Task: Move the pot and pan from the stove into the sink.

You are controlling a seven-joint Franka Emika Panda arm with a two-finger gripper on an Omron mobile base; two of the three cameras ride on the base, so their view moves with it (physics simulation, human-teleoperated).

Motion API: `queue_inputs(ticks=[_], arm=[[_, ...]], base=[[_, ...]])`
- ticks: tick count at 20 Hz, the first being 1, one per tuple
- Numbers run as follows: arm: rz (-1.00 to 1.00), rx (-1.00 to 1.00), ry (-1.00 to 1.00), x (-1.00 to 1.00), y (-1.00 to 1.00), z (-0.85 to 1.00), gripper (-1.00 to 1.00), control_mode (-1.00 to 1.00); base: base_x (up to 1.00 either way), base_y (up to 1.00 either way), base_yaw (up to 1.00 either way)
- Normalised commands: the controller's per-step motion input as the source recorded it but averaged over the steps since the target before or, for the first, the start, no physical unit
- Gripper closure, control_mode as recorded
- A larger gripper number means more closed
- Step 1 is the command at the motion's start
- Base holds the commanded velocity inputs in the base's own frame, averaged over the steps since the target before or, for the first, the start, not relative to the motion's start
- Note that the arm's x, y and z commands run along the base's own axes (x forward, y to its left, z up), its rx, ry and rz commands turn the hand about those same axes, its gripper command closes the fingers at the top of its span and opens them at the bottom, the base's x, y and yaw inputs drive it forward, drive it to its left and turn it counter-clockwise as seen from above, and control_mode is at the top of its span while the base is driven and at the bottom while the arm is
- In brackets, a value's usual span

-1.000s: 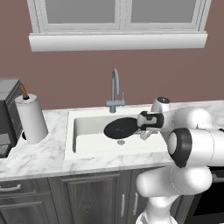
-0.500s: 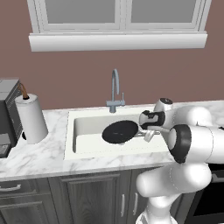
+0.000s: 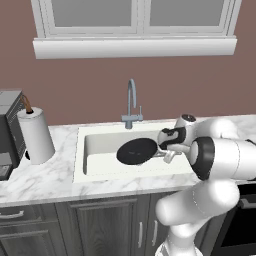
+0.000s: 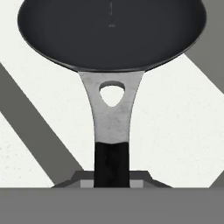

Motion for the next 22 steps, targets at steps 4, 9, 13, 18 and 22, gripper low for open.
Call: queue_inputs(ticks=[4,9,13,18,22], arm=[[0.00,-0.02,-0.03,0.24,-0.04,-0.26,1.00,-1.00],[0.01,-0.02,0.00,0.28,-0.08,-0.26,1.00,-1.00],[0.02,0.00,0.00,0.28,-0.10,-0.21,1.00,-1.00],[0.03,0.00,0.00,0.28,-0.11,-0.17,1.00,-1.00],[0.04,0.00,0.00,0.14,-0.07,-0.16,1.00,-1.00]], base=[[0.00,0.00,0.00],[0.00,0.00,0.00],[0.00,0.00,0.00],[0.00,0.00,0.00],[0.00,0.00,0.00]])
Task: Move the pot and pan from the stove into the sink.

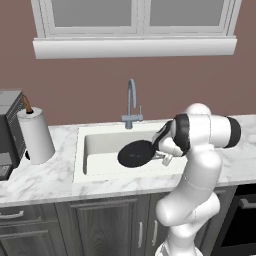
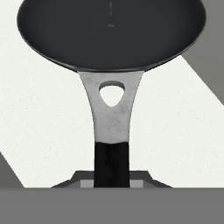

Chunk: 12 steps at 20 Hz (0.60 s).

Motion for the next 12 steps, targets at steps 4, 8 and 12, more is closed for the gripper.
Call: queue_inputs(ticks=[4,8,12], arm=[[0.04,-0.03,0.00,0.07,-0.01,-0.28,1.00,-1.00],[0.04,-0.04,-0.02,0.04,-0.06,-0.33,1.00,-1.00],[0.01,-0.01,-0.01,0.01,-0.01,-0.12,1.00,-1.00]], base=[[0.00,0.00,0.00],[0.00,0.00,0.00],[0.00,0.00,0.00]])
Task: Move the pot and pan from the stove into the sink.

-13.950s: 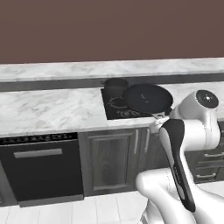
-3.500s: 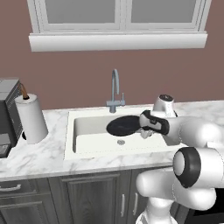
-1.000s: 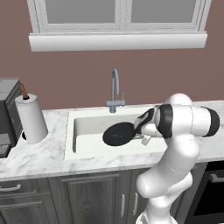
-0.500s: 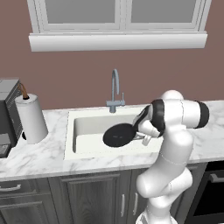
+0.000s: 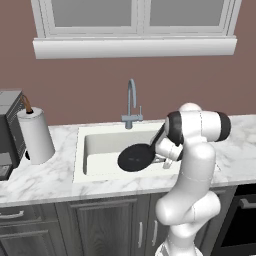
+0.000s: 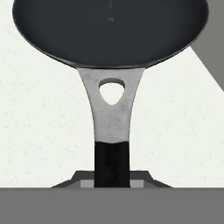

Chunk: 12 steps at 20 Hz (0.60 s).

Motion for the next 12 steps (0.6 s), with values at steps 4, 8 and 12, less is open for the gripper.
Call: queue_inputs(ticks=[4,8,12], arm=[[0.00,0.00,0.00,0.00,0.00,0.00,-1.00,-1.00],[0.00,0.02,-0.05,-0.02,0.00,0.31,-1.00,-1.00],[0.00,0.08,-0.08,0.00,0.00,0.89,-1.00,-1.00]], base=[[0.00,0.00,0.00],[0.00,0.00,0.00],[0.00,0.00,0.00]])
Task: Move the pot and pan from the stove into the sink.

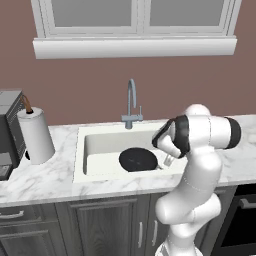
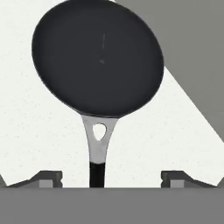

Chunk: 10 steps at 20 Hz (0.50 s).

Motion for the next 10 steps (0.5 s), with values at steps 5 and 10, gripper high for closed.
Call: queue_inputs(ticks=[5,10], arm=[[0.01,0.09,-0.02,0.00,0.00,1.00,-1.00,-1.00],[0.02,0.07,0.02,0.00,0.03,1.00,-1.00,-1.00]], base=[[0.00,0.00,0.00],[0.00,0.00,0.00]])
